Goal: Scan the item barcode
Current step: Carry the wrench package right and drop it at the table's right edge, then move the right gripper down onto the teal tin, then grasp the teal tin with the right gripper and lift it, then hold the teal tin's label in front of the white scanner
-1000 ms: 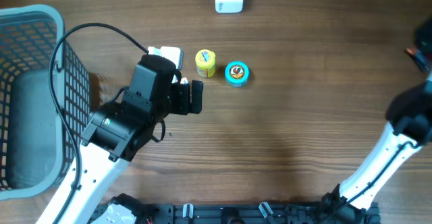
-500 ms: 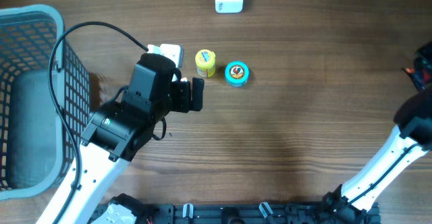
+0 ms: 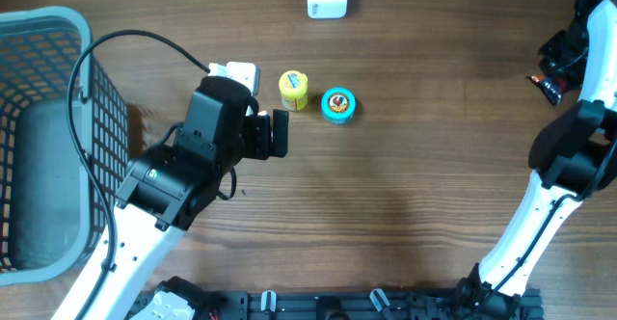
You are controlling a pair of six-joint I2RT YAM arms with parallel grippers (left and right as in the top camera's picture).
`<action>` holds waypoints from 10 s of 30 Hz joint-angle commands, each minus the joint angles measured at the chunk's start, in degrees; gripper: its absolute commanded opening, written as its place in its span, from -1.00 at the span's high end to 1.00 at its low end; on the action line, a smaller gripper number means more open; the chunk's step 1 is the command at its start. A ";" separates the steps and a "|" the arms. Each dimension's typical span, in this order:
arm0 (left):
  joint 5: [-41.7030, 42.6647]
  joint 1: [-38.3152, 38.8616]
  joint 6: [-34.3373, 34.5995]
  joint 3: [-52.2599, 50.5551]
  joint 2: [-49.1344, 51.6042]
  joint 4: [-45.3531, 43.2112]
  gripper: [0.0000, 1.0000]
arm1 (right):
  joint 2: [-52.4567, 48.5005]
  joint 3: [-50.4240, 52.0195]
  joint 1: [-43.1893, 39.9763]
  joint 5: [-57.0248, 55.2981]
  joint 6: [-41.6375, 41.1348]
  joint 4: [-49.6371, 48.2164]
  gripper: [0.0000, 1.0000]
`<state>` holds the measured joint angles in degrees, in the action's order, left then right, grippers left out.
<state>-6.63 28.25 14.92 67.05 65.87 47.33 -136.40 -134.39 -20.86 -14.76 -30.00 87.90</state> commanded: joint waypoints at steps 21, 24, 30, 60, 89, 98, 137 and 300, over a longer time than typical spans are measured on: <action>-0.98 0.42 0.11 0.46 -0.94 -0.15 -1.00 | 10.64 -0.02 3.54 2.54 6.29 -2.40 0.91; -0.96 0.42 0.11 0.46 -0.94 0.11 -1.00 | 10.29 2.40 2.69 0.83 3.63 -2.67 0.91; -0.98 0.42 0.09 0.46 -0.94 0.42 -1.00 | 10.27 13.55 -0.48 -3.65 -0.26 -5.55 0.91; -0.96 0.42 0.13 0.46 -0.94 0.48 -1.00 | 10.25 31.47 -18.49 1.33 4.55 -27.85 0.60; -1.62 0.42 0.31 0.46 -0.94 0.50 -1.00 | 13.55 38.64 -12.96 7.21 7.23 -34.58 -1.00; -3.13 0.42 0.55 0.46 -1.11 -0.33 -1.00 | 29.79 38.64 0.07 2.21 -0.35 -29.38 -1.00; -26.69 0.39 4.02 0.28 -38.60 12.41 -1.00 | 24.92 38.62 42.29 27.43 31.76 -27.04 -1.00; -24.09 0.39 8.74 0.28 -26.47 18.29 -1.00 | -0.44 27.15 41.24 12.61 22.43 -94.68 0.31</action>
<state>-31.35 28.25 22.90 67.13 38.85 65.82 -134.21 -106.41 20.10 -0.25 -10.68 -2.76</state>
